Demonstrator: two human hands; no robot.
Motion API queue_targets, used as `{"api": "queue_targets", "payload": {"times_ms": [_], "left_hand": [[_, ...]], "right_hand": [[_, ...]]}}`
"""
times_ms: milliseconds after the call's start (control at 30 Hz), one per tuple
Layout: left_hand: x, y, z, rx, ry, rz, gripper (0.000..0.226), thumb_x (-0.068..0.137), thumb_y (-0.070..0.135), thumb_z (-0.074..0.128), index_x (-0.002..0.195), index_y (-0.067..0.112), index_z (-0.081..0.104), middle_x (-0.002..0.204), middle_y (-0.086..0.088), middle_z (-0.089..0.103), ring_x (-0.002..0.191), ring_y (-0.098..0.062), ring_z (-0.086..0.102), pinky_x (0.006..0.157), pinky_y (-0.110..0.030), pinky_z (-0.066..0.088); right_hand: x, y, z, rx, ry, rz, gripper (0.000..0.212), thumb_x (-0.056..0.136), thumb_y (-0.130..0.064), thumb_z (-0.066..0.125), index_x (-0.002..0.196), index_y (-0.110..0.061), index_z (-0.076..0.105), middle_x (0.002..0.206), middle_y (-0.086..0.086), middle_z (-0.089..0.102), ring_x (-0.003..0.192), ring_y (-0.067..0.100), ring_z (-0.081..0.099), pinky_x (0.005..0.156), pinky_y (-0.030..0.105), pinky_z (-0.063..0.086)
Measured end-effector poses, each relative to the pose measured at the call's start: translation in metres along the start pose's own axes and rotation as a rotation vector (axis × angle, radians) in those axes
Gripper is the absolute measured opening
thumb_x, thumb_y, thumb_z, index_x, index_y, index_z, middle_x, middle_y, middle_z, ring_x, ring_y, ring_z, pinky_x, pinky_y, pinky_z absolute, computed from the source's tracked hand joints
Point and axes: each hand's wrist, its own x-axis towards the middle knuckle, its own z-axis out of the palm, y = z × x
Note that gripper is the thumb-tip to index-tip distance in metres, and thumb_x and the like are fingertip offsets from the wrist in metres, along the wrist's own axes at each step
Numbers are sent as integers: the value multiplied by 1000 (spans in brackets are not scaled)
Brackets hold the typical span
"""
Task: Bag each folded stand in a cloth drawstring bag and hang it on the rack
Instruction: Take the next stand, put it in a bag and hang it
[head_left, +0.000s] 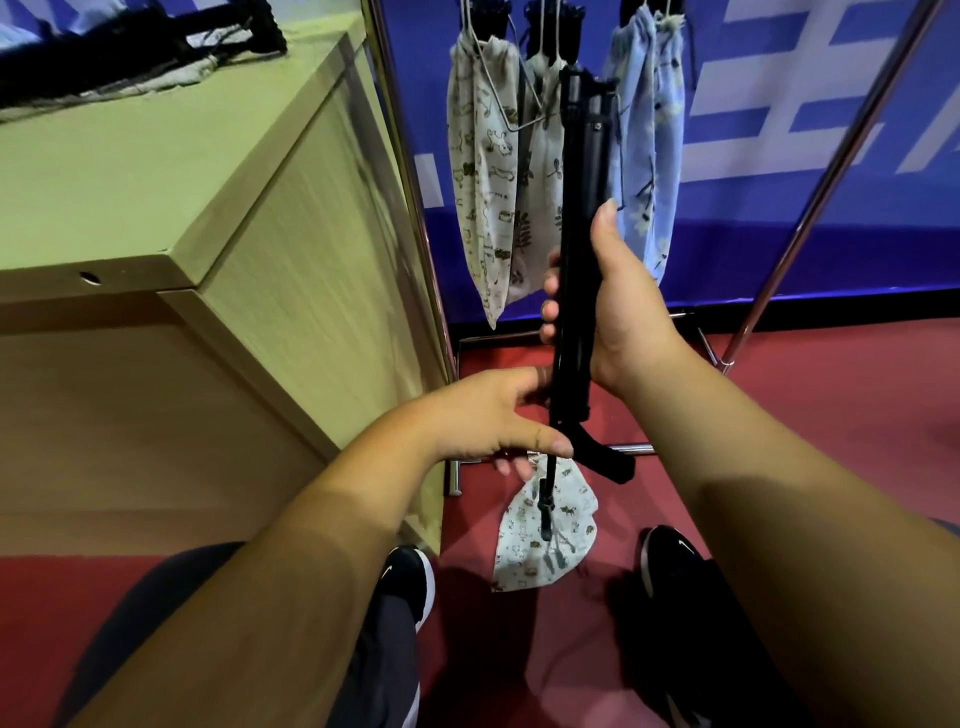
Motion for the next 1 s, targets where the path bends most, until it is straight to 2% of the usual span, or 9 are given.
{"api": "queue_targets", "payload": {"times_ms": [67,133,233,433,567,667,767,867,1000], "left_hand": [[0,-2,2,39,-66,22,36,96,13,78,119,31,58,120,3,73,59,-25,70,54,-35,55],[0,-3,5,110,-53,55,28,95,16,79,110,30,61,109,2,76,54,-24,61,50,-34,50],[-1,-3,9,176,21,91,25,92,19,81,103,33,63,90,3,72,63,-24,51,47,-28,46],[-2,-2,10,247,73,71,30,88,30,86,110,23,67,104,-1,76,59,-11,64,54,-32,56],[-5,-3,8,195,24,-5,23,87,21,88,101,21,70,94,9,78,59,-13,68,52,-23,51],[-5,-5,4,188,61,3,20,82,21,91,84,26,73,73,18,73,65,-1,66,65,-19,49],[-3,-9,4,93,131,-22,17,80,25,93,88,22,78,82,9,77,75,-6,70,74,-28,53],[1,-12,5,68,183,-52,20,79,30,93,92,21,79,87,5,79,82,-11,72,84,-37,57],[4,-12,7,218,245,-83,37,70,46,93,94,23,76,90,4,79,89,-16,75,93,-45,61]], "right_hand": [[0,2,3,-3,-49,25,66,100,-79,41,90,-17,61,69,0,54,52,15,47,51,27,40],[2,6,3,-23,-53,34,67,100,-79,40,91,-16,61,68,0,53,50,15,47,50,26,39],[6,7,1,-9,-45,29,69,99,-81,39,90,-17,62,69,0,52,50,16,47,49,26,40],[8,12,0,-18,-89,11,70,98,-81,44,89,-14,65,70,4,57,52,19,51,55,31,44],[8,19,0,-357,-131,-73,68,96,-81,47,93,-17,73,81,4,72,71,21,69,80,42,55],[-1,23,-4,-641,-187,-157,51,103,-67,53,117,-24,76,106,-13,80,102,4,75,98,31,53],[-6,26,-12,-803,-247,-147,34,104,-57,61,114,-29,77,109,-19,80,100,-9,70,92,19,50],[-5,29,-20,-844,-276,-127,28,100,-52,70,115,-30,77,104,-17,80,98,-2,72,93,25,52],[-8,27,-27,-875,-267,-144,28,90,-51,82,107,-29,77,88,-21,77,81,-10,68,75,12,47]]}}
